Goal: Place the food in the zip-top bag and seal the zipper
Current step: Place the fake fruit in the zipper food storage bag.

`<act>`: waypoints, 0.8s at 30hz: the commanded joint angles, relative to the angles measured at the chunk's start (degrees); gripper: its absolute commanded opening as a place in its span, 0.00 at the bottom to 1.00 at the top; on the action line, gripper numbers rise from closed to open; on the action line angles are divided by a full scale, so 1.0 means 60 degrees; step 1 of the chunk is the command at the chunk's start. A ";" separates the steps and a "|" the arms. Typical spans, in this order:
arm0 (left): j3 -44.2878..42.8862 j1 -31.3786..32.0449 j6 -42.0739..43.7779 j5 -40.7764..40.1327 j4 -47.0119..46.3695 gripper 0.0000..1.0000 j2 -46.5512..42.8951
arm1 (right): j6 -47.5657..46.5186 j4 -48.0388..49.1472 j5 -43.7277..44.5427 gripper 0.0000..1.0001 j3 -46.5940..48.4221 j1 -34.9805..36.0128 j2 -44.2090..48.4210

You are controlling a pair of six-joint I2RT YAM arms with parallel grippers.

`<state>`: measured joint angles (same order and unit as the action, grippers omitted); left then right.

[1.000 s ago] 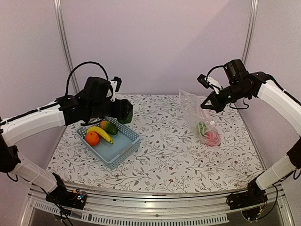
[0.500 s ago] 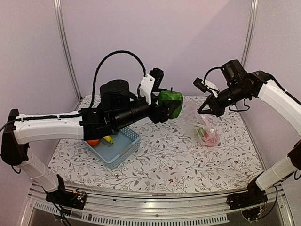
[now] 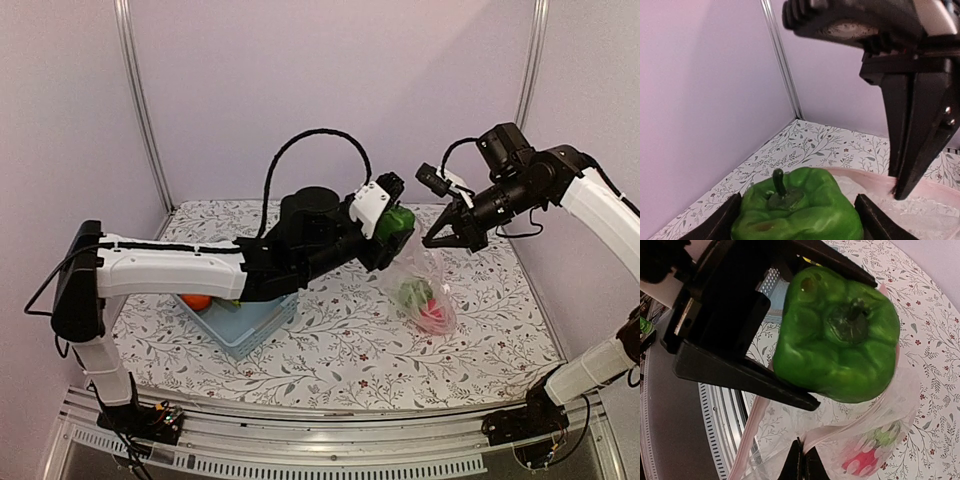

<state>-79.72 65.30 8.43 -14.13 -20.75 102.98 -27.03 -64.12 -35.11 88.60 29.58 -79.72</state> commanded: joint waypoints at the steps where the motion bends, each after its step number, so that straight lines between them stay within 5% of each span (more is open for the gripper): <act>1: -0.0739 0.0170 0.1224 -0.1579 0.0311 0.78 0.0616 | -0.0057 -0.0326 -0.0276 0.00 0.0510 0.0035 0.0130; 5: -0.1053 0.0342 0.1915 -0.2971 -0.0122 0.99 0.0785 | 0.0143 -0.0234 -0.0090 0.00 0.0695 0.0033 -0.0069; 15: -0.0747 0.1070 0.1604 -0.2279 -0.0809 1.00 -0.0445 | 0.0540 0.0099 0.0476 0.00 0.0761 -0.0121 -0.0641; 24: 0.0369 0.1204 0.1284 -0.3540 -0.0915 1.00 -0.1581 | 0.0648 0.0248 0.0826 0.00 0.0975 -0.0342 -0.0819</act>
<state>-81.34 71.96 18.48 -30.24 -26.33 97.17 -23.97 -63.83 -32.40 92.42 28.56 -84.07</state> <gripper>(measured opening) 0.996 0.005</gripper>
